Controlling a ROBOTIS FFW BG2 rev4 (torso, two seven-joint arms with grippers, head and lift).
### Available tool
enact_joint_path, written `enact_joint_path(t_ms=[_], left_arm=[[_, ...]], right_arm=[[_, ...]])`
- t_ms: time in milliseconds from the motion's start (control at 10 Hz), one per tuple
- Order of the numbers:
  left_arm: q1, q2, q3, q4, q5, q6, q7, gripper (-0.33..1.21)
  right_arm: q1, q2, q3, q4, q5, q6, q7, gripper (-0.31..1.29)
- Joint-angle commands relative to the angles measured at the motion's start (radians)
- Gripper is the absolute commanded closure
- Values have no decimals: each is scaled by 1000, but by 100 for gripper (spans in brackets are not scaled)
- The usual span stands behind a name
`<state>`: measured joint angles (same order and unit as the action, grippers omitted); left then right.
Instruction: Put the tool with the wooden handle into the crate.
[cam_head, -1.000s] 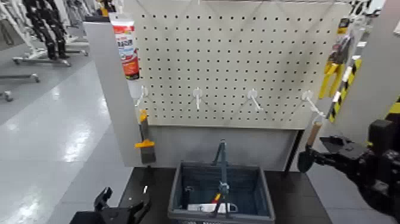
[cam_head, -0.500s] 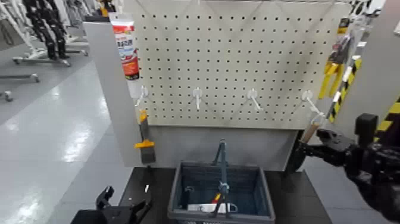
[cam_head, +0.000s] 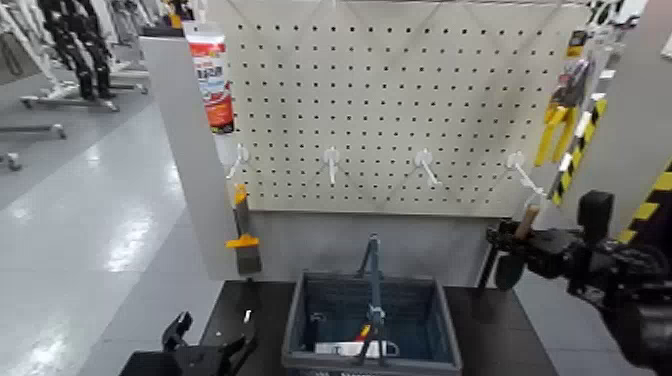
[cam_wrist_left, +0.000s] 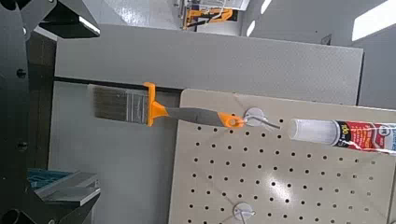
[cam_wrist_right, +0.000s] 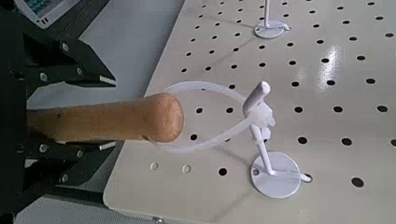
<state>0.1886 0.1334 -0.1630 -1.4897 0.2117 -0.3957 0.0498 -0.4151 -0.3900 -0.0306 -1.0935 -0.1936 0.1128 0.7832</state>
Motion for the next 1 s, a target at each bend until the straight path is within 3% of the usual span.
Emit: enact_joint_path(t_ms=[100,600,700,800,1000], left_arm=[[0,0,2,0,0,0,-4,11],[-1,0,2,3,0,0,-7,11],[-1,0,2,3,0,0,-7,11],[-1,0,3,5,0,2,-7,11],[-3,0,2,5,0,2,-7,11]], right_arm=[[2,3,6,-3,-4,-18,1,118],[59,20,-26,-69,-10,-21,-4,118],[96,28,-54,-137,0,-4,-28,118],[142,40,-89,-233,39,19,-59,118],[210,63,-133,-374,52,51,-88,118]])
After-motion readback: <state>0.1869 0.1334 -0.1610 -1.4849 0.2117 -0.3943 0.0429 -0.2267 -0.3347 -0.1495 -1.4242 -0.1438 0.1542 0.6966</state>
